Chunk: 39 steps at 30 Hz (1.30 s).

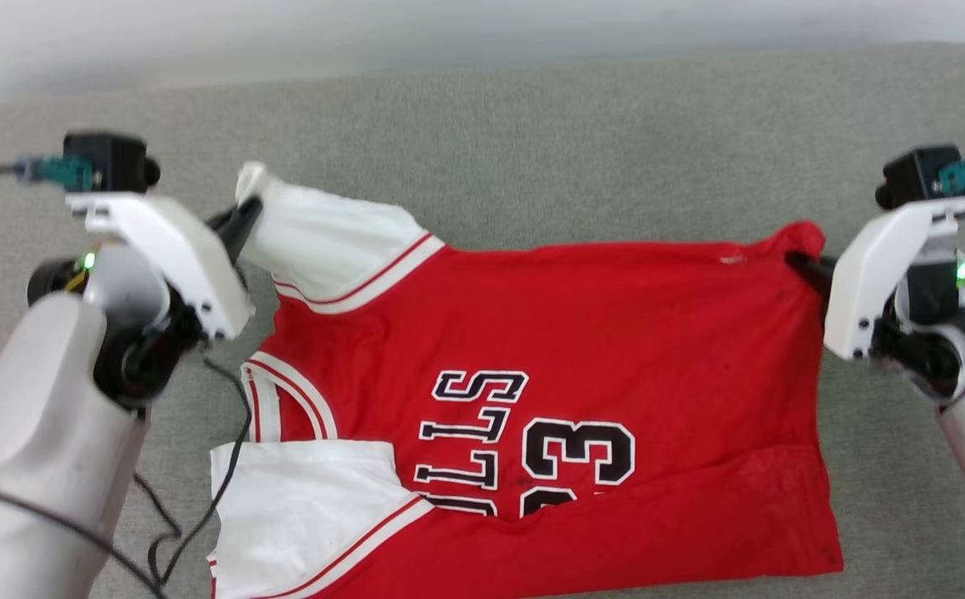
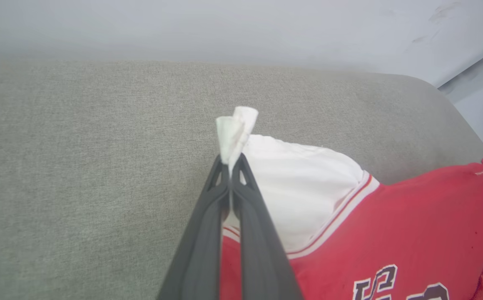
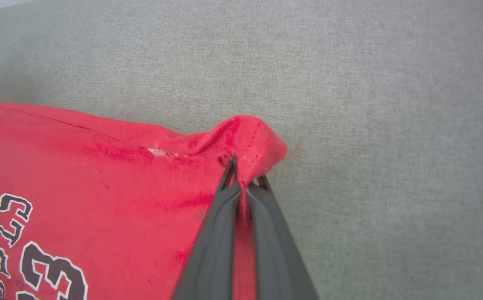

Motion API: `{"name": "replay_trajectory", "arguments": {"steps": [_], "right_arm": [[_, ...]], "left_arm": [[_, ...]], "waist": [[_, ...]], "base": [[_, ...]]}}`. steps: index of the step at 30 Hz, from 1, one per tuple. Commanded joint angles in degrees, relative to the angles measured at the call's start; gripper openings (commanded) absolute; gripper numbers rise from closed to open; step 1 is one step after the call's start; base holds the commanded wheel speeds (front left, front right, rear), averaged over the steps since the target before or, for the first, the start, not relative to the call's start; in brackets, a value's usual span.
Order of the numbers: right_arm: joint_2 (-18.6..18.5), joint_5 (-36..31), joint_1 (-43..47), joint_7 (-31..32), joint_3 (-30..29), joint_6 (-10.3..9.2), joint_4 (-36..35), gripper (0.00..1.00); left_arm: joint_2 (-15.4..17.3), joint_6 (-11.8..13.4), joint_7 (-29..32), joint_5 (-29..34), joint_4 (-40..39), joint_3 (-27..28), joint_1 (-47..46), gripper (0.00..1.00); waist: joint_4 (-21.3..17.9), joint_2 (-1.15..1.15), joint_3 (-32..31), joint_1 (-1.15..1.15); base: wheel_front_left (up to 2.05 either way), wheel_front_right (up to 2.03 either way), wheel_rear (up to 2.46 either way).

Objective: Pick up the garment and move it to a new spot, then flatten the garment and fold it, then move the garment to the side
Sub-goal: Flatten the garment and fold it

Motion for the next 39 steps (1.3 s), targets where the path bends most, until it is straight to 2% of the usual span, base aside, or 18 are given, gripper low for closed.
{"name": "replay_trajectory", "arguments": {"steps": [1,6,14,19,20,21,22,24,28,33,39], "right_arm": [[-0.8,0.5,2.5,-0.9,0.0,-0.02,-1.1,0.00],[-1.0,1.8,10.4,-3.3,-0.5,-0.02,-5.5,0.00],[0.0,2.1,24.0,-6.0,-3.3,-0.02,-9.7,0.00],[1.9,1.0,30.3,-7.1,-5.5,-0.02,-9.3,0.00],[2.5,0.9,31.2,-7.5,-5.7,-0.02,-9.2,0.27],[3.1,0.9,32.2,-7.6,-6.0,-0.02,-9.0,0.60],[3.6,0.8,33.2,-7.7,-6.2,-0.02,-8.8,1.00],[4.5,0.5,34.7,-8.6,-6.7,-0.04,-8.6,1.00],[5.7,-0.2,36.6,-11.8,-8.0,-0.04,-9.7,1.00],[5.6,-1.0,37.9,-14.6,-10.1,-0.02,-14.7,1.00],[4.2,-3.2,39.4,-11.0,-14.9,-0.02,-21.3,1.00]], "left_arm": [[0.6,0.5,-1.1,-0.4,-1.1,0.5,3.1,0.00],[2.8,2.9,-3.9,-2.5,-7.0,2.9,14.8,0.00],[4.5,9.4,-6.2,-5.0,-17.3,5.3,35.2,0.00],[3.7,12.5,-5.5,-6.4,-20.4,5.1,43.1,0.00],[3.5,12.6,-4.7,-6.9,-20.5,4.6,44.1,0.00],[3.2,12.7,-4.1,-7.3,-20.8,4.2,44.9,0.00],[2.9,12.7,-3.8,-7.7,-21.2,3.9,45.3,0.24],[2.3,12.7,-3.5,-8.2,-21.6,3.5,46.1,1.00],[2.2,12.4,-5.2,-6.8,-22.6,3.1,46.7,1.00],[2.4,12.7,-10.8,-2.7,-25.2,3.4,45.5,1.00],[2.3,14.8,-18.2,3.6,-29.2,3.5,44.3,1.00]], "waist": [[-0.2,0.00,-2.2,0.00],[-1.1,0.00,-5.9,0.00],[-1.9,0.00,-9.8,0.00],[-2.3,0.00,-10.3,0.00],[-2.4,0.00,-10.4,0.00],[-2.5,0.00,-10.4,0.00],[-2.6,0.00,-10.5,0.00],[-2.7,0.00,-10.6,0.00],[-3.2,0.00,-11.3,0.00],[-3.6,0.00,-12.7,0.00],[-3.3,0.00,-14.1,0.00]], "base": [[0.00,0.00,0.00],[0.00,0.00,0.00],[0.00,0.00,0.00],[0.00,0.00,0.00],[0.00,0.00,0.00],[0.00,0.00,0.00],[0.00,0.00,0.00],[0.00,0.00,0.00],[0.00,0.00,0.00],[0.00,0.00,0.00],[0.00,0.00,0.00]]}}
